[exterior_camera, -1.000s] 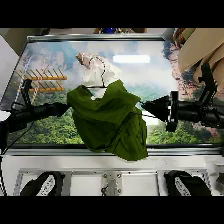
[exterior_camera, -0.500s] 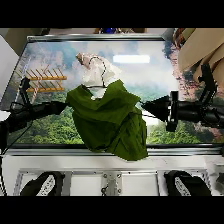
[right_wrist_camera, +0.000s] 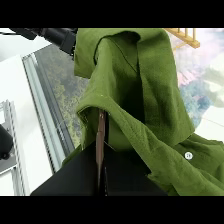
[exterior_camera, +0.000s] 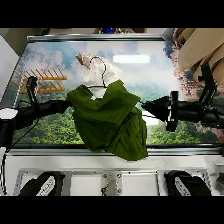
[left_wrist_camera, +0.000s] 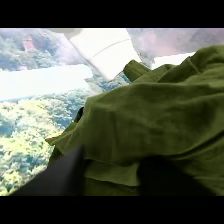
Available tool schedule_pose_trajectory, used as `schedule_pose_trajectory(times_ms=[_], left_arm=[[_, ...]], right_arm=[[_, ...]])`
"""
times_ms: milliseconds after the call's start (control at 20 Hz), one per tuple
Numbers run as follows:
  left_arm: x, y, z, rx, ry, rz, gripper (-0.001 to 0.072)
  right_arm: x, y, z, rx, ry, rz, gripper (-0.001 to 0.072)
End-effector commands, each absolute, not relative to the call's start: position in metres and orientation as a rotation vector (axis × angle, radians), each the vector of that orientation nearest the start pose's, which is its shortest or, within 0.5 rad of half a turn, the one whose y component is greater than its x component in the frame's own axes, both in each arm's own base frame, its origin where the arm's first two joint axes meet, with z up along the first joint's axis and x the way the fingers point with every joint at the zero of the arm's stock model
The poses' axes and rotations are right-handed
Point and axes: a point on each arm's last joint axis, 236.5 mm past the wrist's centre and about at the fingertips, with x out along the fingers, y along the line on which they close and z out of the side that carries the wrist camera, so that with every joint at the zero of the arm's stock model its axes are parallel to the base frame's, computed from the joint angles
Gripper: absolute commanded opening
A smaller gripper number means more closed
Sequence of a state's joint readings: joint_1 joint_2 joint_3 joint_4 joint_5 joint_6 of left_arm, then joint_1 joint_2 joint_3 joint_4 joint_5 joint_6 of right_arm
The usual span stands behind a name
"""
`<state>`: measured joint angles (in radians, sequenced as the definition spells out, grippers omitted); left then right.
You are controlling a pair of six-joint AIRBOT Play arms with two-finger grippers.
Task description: Fold the clothes and pants, and hang the long-sleeved shirts on hangers.
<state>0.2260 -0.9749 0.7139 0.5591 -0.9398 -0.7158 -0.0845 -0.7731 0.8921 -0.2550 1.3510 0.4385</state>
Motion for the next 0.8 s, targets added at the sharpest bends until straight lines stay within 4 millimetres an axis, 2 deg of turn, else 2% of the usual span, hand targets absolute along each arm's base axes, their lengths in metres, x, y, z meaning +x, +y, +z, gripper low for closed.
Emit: schedule_pose_trajectory(times_ms=[0, 150, 300, 450, 600, 750], left_arm=[[0.369, -0.077, 0.053, -0.306, 0.746, -0.496, 0.0011], [0.363, -0.053, 0.064, -0.186, 0.737, -0.454, 0.001], [0.359, -0.045, 0.096, -0.044, 0.726, -0.476, 0.001], [0.367, -0.059, 0.145, 0.024, 0.64, -0.525, 0.001], [0.364, -0.091, 0.19, 0.103, 0.566, -0.619, 0.001], [0.359, -0.109, 0.228, 0.243, 0.504, -0.657, 0.001]], right_arm=[[0.255, 0.202, 0.226, 0.084, 0.37, 1.191, 0.0009], [0.247, 0.201, 0.214, 0.074, 0.436, 1.204, 0.0009], [0.24, 0.201, 0.209, 0.074, 0.477, 1.225, 0.0008], [0.237, 0.202, 0.209, 0.076, 0.478, 1.234, 0.0008], [0.237, 0.203, 0.212, 0.087, 0.468, 1.239, 0.0009], [0.236, 0.207, 0.224, 0.126, 0.434, 1.257, 0.0009]])
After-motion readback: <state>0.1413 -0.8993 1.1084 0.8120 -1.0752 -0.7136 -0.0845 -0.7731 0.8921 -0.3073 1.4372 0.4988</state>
